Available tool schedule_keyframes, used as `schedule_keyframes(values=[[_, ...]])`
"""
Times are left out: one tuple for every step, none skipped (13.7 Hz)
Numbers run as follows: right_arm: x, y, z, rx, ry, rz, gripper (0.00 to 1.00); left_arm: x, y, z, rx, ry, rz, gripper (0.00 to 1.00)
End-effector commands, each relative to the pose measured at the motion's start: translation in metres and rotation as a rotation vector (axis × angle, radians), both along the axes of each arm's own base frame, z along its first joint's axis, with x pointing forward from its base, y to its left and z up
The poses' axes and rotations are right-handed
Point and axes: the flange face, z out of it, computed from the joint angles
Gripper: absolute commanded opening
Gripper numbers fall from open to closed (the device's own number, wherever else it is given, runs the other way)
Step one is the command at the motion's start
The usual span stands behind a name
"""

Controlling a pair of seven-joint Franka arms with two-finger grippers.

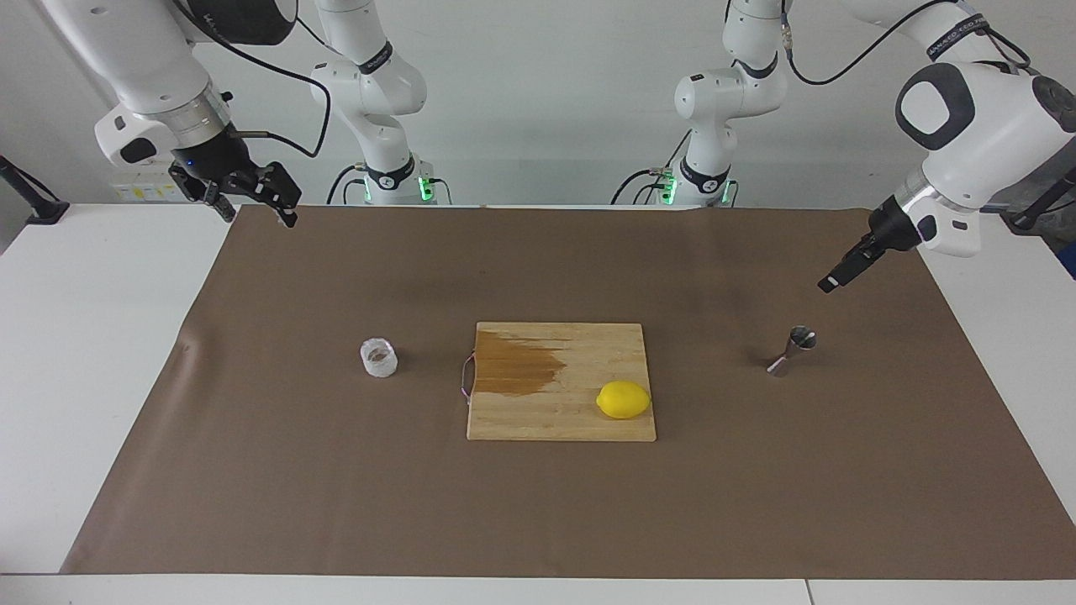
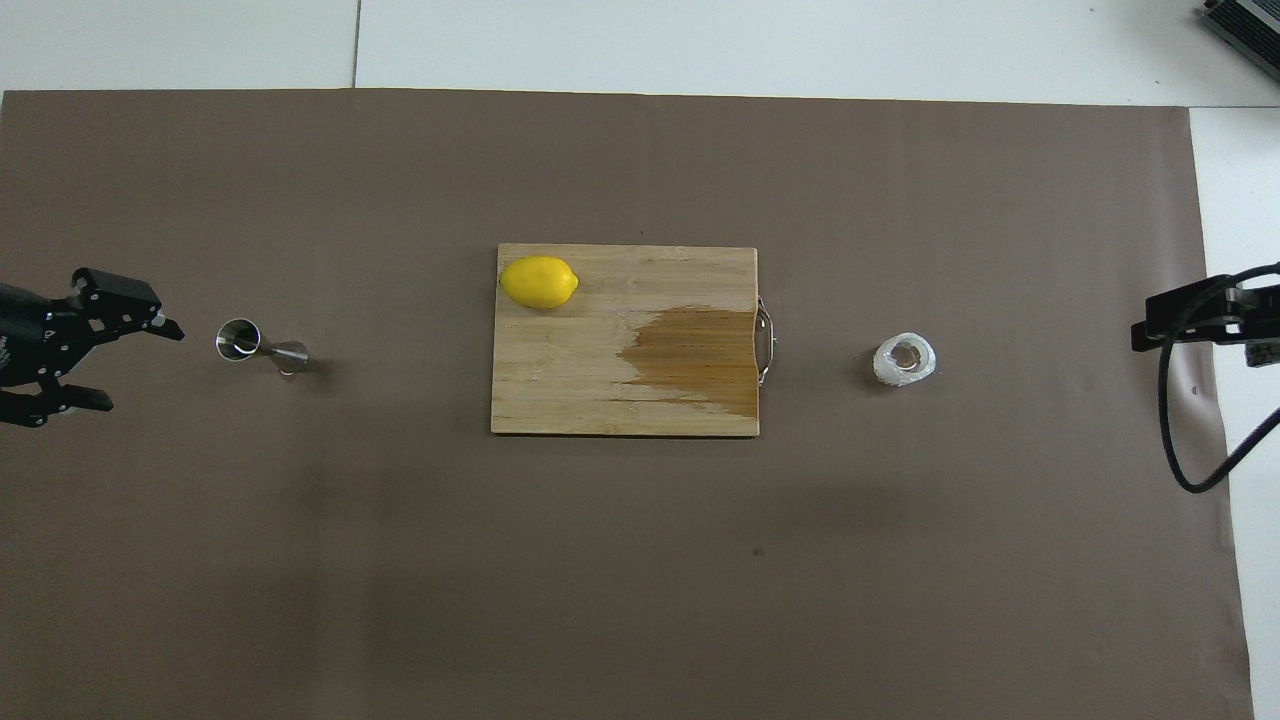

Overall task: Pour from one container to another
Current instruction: 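Move the left gripper toward the small metal cup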

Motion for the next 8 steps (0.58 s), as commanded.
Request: schedule_keyframes(values=[[-0.003,-0.001,0.002,-0.002,0.011,-0.007,1.00,-0.019,0.018,-0.005,-0.100,-0.015,0.197,1.00],[-0.003,0.000,0.002,-0.002,0.011,-0.005,1.00,-0.017,0.027,-0.012,-0.158,0.015,0.331,1.00],[-0.003,0.000,0.002,-0.002,0.011,-0.005,1.00,-0.015,0.024,-0.020,-0.177,0.058,0.436,1.00],[-0.003,-0.001,0.002,-0.002,0.011,-0.007,1.00,-0.010,0.024,-0.029,-0.186,0.086,0.557,1.00],[-0.003,-0.001,0.002,-0.002,0.011,-0.007,1.00,-0.006,0.025,-0.036,-0.219,0.112,0.683,1.00],[-0.003,0.000,0.002,-0.002,0.011,-0.005,1.00,-0.002,0.028,-0.046,-0.292,0.169,0.834,1.00],[-0.003,0.000,0.002,-0.002,0.011,-0.005,1.00,-0.002,0.031,-0.062,-0.306,0.214,0.938,1.00],[-0.003,0.000,0.002,-0.002,0.011,-0.005,1.00,-0.002,0.028,-0.068,-0.306,0.210,1.009,1.00]])
